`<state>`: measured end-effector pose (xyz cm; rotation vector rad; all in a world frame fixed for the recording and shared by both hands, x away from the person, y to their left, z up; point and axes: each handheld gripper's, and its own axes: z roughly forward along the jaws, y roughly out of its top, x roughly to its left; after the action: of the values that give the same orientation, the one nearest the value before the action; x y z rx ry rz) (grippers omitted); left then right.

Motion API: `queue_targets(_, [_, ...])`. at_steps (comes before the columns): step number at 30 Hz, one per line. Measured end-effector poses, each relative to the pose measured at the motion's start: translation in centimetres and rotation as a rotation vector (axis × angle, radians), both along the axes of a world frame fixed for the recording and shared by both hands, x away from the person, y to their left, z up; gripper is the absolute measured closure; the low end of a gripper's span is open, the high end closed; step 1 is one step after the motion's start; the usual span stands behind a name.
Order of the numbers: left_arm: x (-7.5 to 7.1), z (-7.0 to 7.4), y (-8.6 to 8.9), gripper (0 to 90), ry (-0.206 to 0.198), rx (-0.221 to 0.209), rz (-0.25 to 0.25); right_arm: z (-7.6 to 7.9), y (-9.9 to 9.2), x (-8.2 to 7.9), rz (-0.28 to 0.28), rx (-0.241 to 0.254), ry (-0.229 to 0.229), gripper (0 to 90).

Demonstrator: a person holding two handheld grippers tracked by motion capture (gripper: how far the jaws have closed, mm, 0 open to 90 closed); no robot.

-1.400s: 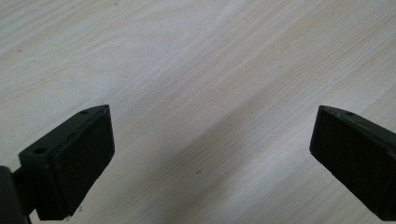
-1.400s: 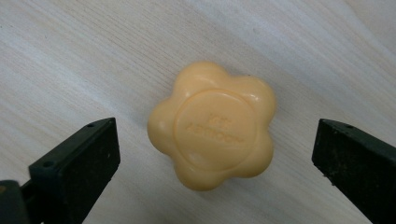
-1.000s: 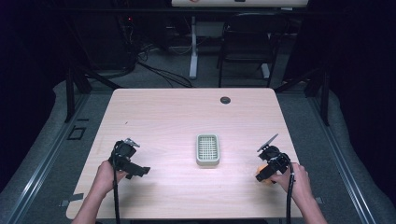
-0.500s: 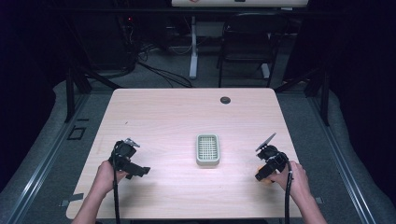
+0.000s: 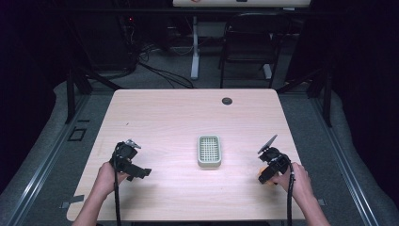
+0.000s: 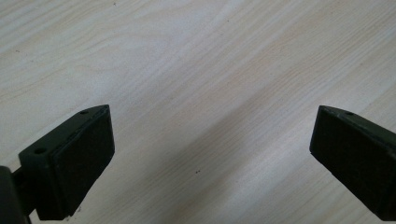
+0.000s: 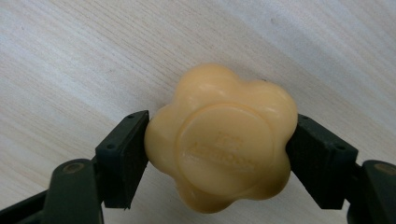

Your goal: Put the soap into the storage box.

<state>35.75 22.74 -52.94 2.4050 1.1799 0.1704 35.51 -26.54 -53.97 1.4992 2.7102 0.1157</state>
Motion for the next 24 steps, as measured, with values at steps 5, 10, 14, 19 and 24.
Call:
queue_targets(5, [0.00, 0.01, 0.01, 0.0, 0.000, 0.001, -0.001, -0.05, 0.13, 0.25, -0.007, -0.002, 0.015, 26.0])
queue_targets(10, [-0.02, 0.01, 0.01, 0.0, -0.003, 0.000, 0.000, 0.06, 0.20, 0.50, -0.006, -0.017, 0.035, 26.3])
queue_targets(14, [-0.02, 0.01, 0.02, 0.0, -0.003, 0.000, 0.001, 0.06, 0.16, 0.52, -0.010, -0.013, 0.034, 26.4])
queue_targets(19, [-0.01, 0.01, 0.04, 0.0, -0.004, 0.000, 0.002, 0.09, 0.08, 0.55, -0.014, 0.001, 0.039, 26.5])
queue_targets(24, [-0.03, 0.02, 0.05, 0.0, -0.003, -0.001, 0.002, 0.36, 0.16, 0.55, -0.007, 0.003, 0.041, 26.5])
